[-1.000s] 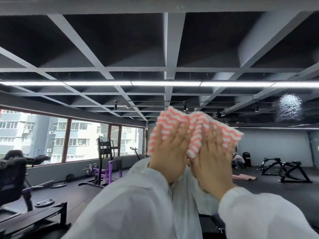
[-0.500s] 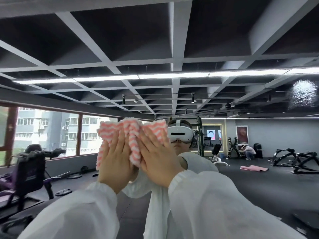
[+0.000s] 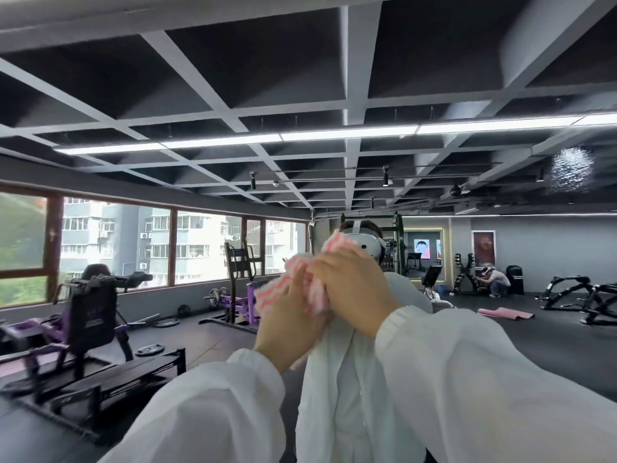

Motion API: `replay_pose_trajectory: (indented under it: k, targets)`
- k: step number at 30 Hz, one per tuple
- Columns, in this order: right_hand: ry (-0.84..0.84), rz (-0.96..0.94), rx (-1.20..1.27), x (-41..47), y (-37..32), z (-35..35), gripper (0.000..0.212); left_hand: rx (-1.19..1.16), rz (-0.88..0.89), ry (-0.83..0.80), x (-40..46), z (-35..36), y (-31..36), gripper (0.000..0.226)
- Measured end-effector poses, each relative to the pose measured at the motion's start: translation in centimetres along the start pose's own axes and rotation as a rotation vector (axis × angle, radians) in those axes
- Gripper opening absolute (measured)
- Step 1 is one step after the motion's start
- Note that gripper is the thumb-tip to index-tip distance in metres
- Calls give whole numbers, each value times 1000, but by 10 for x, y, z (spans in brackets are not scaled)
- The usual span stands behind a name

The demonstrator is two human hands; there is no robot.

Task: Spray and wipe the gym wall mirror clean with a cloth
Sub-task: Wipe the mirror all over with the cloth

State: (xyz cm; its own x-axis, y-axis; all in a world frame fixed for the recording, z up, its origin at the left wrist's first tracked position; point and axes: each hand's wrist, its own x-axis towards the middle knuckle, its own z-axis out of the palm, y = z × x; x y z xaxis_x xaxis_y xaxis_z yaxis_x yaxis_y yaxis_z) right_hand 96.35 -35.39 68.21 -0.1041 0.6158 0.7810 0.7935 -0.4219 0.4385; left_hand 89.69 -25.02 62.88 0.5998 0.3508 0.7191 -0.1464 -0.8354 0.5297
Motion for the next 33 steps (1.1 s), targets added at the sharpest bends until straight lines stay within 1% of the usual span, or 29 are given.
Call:
replay_pose_trajectory:
  k: [2, 3, 5, 6, 7, 8, 9, 10, 11, 13, 15, 17, 18, 19, 20, 21, 22, 23, 25, 27, 28, 29, 30, 31, 32, 33]
  targets:
    - [237, 14, -18, 7, -2, -11, 22, -242, -112, 60, 7, 1, 16, 30]
    - [335, 52, -44, 9, -2, -16, 21, -393, -193, 68, 11, 0, 25, 20]
    - [438, 152, -62, 8, -1, -21, 46, -778, -314, 2, 15, -7, 42, 25]
    - [491, 183, -40, 6, -2, -27, 54, -1000, -349, -55, 17, -11, 49, 29]
    - [532, 201, -8, 2, -1, -28, 57, -1203, -385, -105, 18, -15, 54, 33]
    - [559, 207, 14, -2, -1, -30, 57, -1350, -421, -138, 21, -18, 57, 40]
    - [563, 194, 7, -7, 0, -29, 56, -1447, -462, -172, 21, -20, 60, 47]
    - [540, 156, -24, -11, 0, -26, 53, -1482, -485, -215, 22, -20, 63, 54]
    - [495, 108, -66, -16, 0, -22, 50, -1476, -481, -236, 24, -20, 65, 57]
    - [322, 63, -67, -26, 2, -9, 54, -1385, -478, -228, 27, -14, 68, 57]
    - [165, 116, -23, -35, 8, 4, 58, -1246, -478, -175, 28, -4, 68, 52]
    - [54, 176, 19, -39, 19, 14, 65, -1214, -489, -104, 34, 5, 67, 46]
    - [-17, 186, 30, -40, 23, 18, 71, -1128, -516, -33, 40, 11, 63, 42]
    - [-85, 184, 7, -41, 28, 23, 74, -993, -539, 42, 48, 15, 58, 37]
    - [-147, 180, -28, -41, 31, 27, 75, -908, -593, 153, 54, 14, 56, 32]
    - [-177, 178, -60, -41, 34, 30, 74, -712, -643, 227, 58, 12, 57, 26]
    - [-189, 171, -72, -42, 37, 33, 73, -340, -559, 269, 59, 14, 54, 26]
    - [-178, 157, -83, -41, 39, 36, 72, -295, -520, 338, 62, 12, 51, 27]
    - [-200, 125, -131, -40, 41, 32, 70, -857, -564, 501, 70, 8, 39, 20]
    - [-260, 83, -177, -37, 40, 20, 64, -897, -642, 676, 71, 7, 28, 27]
    - [-296, 44, -162, -36, 41, 13, 60, -856, -664, 717, 72, 5, 24, 28]
    - [-309, -2, -156, -35, 45, 10, 58, -780, -676, 726, 71, 6, 20, 23]
    - [-347, -19, -150, -35, 49, 4, 59, -709, -641, 716, 70, 5, 22, 18]
    - [-390, -39, -166, -33, 52, -2, 60, -636, -548, 708, 67, 6, 26, 19]
    - [-420, -73, -192, -32, 57, -7, 60, -561, -399, 685, 63, 10, 32, 25]
    - [-441, -90, -196, -31, 61, -9, 59, -465, -196, 627, 58, 15, 36, 28]
